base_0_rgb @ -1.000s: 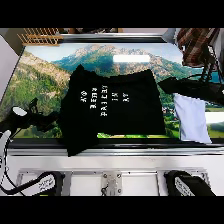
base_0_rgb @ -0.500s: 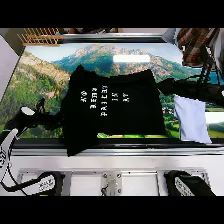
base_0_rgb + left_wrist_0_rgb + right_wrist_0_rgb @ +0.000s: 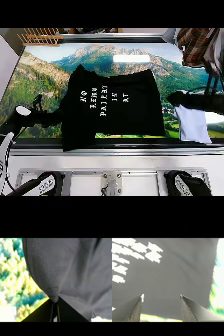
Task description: Fold the clothes and pants, and hang the long-sleeved shirts on hangers.
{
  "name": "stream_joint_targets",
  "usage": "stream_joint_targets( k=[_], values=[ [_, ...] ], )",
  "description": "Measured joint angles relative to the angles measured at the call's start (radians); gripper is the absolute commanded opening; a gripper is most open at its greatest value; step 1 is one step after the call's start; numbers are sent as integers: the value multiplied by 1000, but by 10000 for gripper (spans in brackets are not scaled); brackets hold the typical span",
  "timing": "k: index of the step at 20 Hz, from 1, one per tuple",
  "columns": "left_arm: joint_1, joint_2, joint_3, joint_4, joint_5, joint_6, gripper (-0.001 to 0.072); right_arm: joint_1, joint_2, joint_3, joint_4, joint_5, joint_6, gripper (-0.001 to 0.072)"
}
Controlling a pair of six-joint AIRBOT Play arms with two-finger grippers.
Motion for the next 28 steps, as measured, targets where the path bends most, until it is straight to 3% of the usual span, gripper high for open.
stream_joint_targets(
  k=[3,6,11,18,20,21,22,28],
  values=[
    [-4,62,0,0,-47,14,8,-98,25,-211,-116,25,225,510],
    [-27,97,0,-1,-61,18,8,-145,27,-414,-87,-45,334,510],
    [-56,113,0,-2,-67,21,8,-78,19,-603,59,-302,394,509],
    [-63,116,0,-2,-68,23,8,121,-61,-644,173,-625,411,501],
    [-63,116,0,-3,-68,23,8,165,-90,-643,186,-685,410,169],
    [-63,116,0,-3,-68,23,8,179,-100,-644,188,-695,410,56],
    [-63,116,0,-3,-69,23,8,189,-107,-642,192,-702,401,11],
    [-11,153,88,-2,-104,20,8,165,-70,-490,153,-651,239,9]
  ],
)
